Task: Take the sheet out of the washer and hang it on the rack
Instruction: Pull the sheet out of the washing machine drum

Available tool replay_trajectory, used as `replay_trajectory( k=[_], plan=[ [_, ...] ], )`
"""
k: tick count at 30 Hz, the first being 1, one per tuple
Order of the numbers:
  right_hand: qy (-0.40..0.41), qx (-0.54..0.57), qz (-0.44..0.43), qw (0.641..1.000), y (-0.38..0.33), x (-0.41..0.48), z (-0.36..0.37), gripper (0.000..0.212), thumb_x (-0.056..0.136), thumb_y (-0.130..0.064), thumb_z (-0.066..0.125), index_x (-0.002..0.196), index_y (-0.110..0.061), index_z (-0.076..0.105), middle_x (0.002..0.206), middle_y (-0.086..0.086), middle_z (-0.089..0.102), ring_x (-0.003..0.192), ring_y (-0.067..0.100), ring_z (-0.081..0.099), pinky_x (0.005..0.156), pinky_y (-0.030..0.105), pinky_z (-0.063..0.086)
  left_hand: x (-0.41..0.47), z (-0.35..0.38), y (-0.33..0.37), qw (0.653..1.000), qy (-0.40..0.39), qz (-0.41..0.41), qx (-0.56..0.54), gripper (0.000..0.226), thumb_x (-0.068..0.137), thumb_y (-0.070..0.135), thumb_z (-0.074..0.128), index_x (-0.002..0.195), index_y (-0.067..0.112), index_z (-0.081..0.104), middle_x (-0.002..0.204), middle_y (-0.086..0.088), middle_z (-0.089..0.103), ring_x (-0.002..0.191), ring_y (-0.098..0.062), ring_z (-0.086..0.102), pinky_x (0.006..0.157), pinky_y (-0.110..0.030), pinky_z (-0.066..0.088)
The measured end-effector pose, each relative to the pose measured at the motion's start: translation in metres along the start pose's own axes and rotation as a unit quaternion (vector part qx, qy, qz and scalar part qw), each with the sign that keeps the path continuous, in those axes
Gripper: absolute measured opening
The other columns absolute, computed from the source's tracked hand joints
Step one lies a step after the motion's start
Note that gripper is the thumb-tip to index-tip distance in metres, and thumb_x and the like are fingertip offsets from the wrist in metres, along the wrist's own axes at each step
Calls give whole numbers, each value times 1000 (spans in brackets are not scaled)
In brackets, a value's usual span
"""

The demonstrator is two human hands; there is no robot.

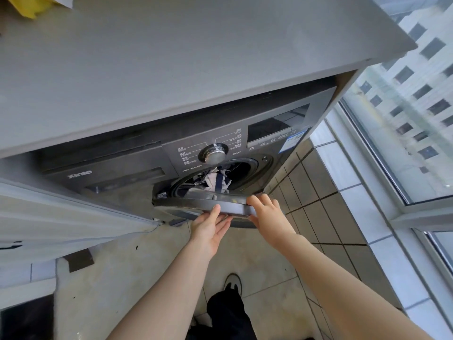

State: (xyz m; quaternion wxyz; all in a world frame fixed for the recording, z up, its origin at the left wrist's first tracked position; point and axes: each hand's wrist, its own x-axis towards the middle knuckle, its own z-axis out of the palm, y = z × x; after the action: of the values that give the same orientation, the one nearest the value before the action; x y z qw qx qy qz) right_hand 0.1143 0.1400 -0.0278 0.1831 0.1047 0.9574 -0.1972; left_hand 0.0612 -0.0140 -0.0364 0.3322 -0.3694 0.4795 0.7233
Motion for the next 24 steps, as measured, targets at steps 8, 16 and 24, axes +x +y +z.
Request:
replay_trajectory(
  k=[8,16,24],
  plan=[
    [-54,0,57,997,-35,-52,23,36,97,-26,54,128,-19,39,119,8,44,105,30,47,79,41,50,-23,-47,-13,996,-13,-7,84,23,96,16,59,115,2,58,108,-22,66,98,-30,67,91,-38,51],
    [-50,20,111,992,-100,-114,78,37,95,-33,56,124,-19,38,110,9,48,92,32,53,69,37,47,-52,-117,-22,986,5,10,169,15,94,23,61,106,14,63,99,-11,70,83,-23,70,64,-30,52],
    [-62,86,109,988,-170,-149,126,40,91,-42,59,115,-15,41,109,9,56,95,35,58,77,41,50,-69,-190,-14,954,72,91,276,14,86,31,71,94,21,65,93,-8,73,83,-26,71,68,-32,56]
  ],
)
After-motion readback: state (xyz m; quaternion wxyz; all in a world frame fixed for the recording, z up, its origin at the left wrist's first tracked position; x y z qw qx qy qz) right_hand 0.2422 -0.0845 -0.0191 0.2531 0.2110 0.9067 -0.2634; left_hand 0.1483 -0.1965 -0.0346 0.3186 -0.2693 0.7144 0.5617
